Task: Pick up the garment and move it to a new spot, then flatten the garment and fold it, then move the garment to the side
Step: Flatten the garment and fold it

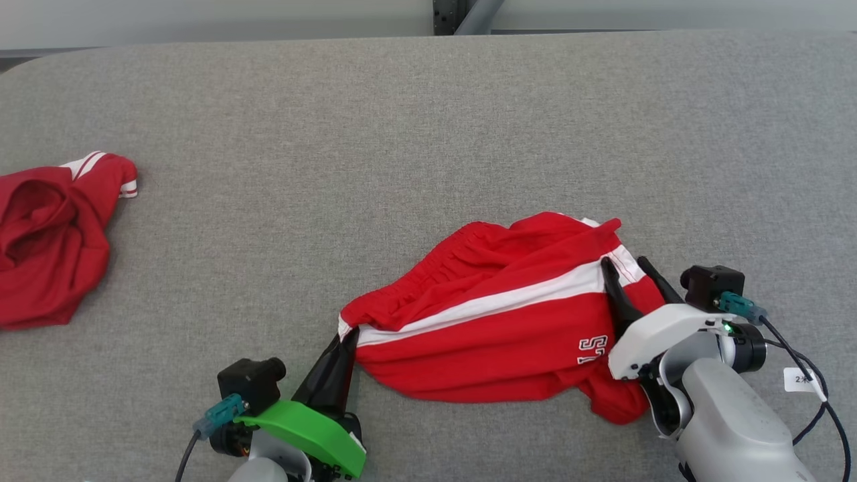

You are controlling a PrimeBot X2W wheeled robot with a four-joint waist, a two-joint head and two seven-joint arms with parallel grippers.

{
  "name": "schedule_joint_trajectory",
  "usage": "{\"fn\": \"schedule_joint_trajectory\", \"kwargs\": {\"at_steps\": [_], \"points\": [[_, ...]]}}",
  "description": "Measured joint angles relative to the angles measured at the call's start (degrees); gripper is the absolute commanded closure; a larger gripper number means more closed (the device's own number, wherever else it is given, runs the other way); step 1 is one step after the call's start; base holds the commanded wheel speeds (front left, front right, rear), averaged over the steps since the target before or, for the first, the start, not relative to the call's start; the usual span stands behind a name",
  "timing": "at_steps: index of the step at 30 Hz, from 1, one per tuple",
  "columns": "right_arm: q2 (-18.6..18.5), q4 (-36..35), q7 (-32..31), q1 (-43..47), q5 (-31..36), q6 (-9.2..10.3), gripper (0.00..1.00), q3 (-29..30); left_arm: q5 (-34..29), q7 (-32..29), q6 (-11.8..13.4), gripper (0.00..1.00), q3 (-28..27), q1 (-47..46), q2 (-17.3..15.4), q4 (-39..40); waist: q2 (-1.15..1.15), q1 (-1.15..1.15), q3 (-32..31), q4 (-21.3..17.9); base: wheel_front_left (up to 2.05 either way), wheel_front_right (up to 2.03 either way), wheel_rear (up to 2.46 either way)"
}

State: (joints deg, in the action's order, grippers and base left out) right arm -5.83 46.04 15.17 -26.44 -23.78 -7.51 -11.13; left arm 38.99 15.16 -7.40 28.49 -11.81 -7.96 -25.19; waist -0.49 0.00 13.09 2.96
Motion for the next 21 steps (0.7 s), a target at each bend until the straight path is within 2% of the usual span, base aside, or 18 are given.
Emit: {"fn": "schedule_joint_trajectory", "kwargs": {"at_steps": [1, 2, 3, 10, 16, 21], "points": [[-0.2, -0.1, 0.0, 0.0, -0.4, 0.00, 0.62, -0.4, -0.1, 0.0, 0.0, 1.00, 0.0, 0.0, 0.0, -0.1, 0.00, 0.00, 0.0, 0.0, 0.00, 0.00, 0.00], [-0.4, -0.8, 0.0, 0.0, -0.8, 0.00, 0.74, -1.0, -0.2, 0.0, 0.0, 1.00, -0.1, 0.0, 0.0, -0.2, 0.00, 0.00, 0.1, 0.0, 0.00, 0.00, 0.00], [-0.4, -1.3, 0.0, 0.0, -0.9, 0.00, 1.00, -1.1, -0.2, 0.0, 0.0, 1.00, -0.1, -0.1, 0.0, -0.3, 0.00, 0.00, 0.0, -0.1, 0.00, 0.00, 0.00], [-1.0, -4.2, 0.0, 0.4, -1.2, 0.00, 1.00, -1.6, -0.4, 0.0, 0.0, 1.00, -0.9, -0.3, 0.0, -0.7, 0.00, 0.00, -0.7, -0.2, 0.00, 0.00, 0.00], [-0.7, -9.2, 0.0, 1.9, -2.9, 0.00, 1.00, -1.5, -2.3, 0.0, 0.0, 1.00, -4.3, -0.3, -0.3, 1.5, 0.00, 0.00, -3.1, -0.6, 0.00, 0.00, 0.00], [-0.9, -14.9, 0.0, 1.6, -6.2, 0.00, 1.00, -1.5, -3.7, 0.0, 0.0, 1.00, -5.9, -3.4, -3.7, 5.1, 0.00, 0.00, -6.6, -0.8, 0.00, 0.00, 0.00]]}}
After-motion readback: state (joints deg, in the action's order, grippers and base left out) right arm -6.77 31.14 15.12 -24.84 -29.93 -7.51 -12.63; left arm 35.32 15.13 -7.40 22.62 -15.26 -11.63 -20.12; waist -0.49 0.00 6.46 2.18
